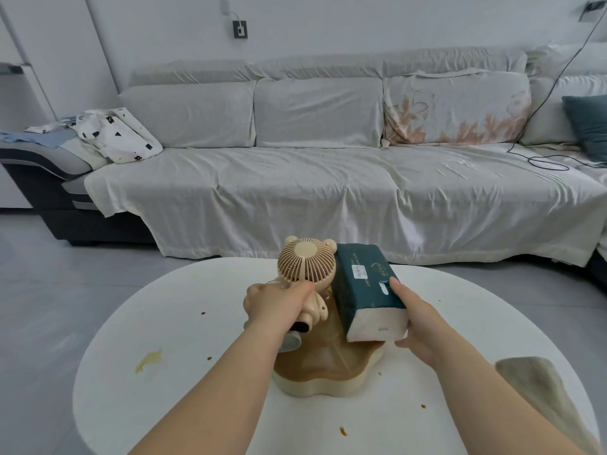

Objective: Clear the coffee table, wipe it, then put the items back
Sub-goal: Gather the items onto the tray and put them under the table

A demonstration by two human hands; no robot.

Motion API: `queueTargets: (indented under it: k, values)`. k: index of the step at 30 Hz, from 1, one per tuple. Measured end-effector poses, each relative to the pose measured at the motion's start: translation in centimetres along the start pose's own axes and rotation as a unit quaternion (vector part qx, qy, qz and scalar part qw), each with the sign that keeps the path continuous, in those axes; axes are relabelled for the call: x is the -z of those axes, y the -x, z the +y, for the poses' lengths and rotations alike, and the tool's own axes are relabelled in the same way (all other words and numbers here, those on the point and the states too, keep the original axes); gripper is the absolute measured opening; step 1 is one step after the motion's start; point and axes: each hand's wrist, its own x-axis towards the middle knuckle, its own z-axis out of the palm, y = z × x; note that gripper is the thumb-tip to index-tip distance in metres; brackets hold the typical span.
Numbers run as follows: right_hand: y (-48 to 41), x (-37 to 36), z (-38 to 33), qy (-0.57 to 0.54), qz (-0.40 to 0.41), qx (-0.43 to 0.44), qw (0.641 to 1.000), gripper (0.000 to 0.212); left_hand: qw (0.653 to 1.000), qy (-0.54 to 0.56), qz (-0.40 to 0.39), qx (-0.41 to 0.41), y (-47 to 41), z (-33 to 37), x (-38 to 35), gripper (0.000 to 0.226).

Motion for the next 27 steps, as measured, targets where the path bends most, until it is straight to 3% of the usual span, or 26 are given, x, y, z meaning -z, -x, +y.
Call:
queueTargets:
  k: [7,15,22,27]
  values:
    - [-0.8,0.3,0.6,-0.045,0.0,-0.001,0.999,0.02,1.0,0.004,-0.012,-0.019,-0.7,-0.5,0.2,0.051]
    - [-1.0,0.8,0.8,-0.123,-0.031,-0.001,0.992,0.029,0.976,0.216,0.004,-0.024,-1.8,-3.2,2.9,0.031]
    - [-1.5,1.7,1.6,-0.107,-0.077,-0.031,0.991,0.036,0.939,0.338,-0.059,0.02,-2.1,-6.7,2.8,0.062]
    - [-1.8,2.4,2.0,-0.055,-0.09,-0.038,0.994,0.042,0.946,0.307,-0.097,0.038,-2.6,-8.1,2.8,0.062]
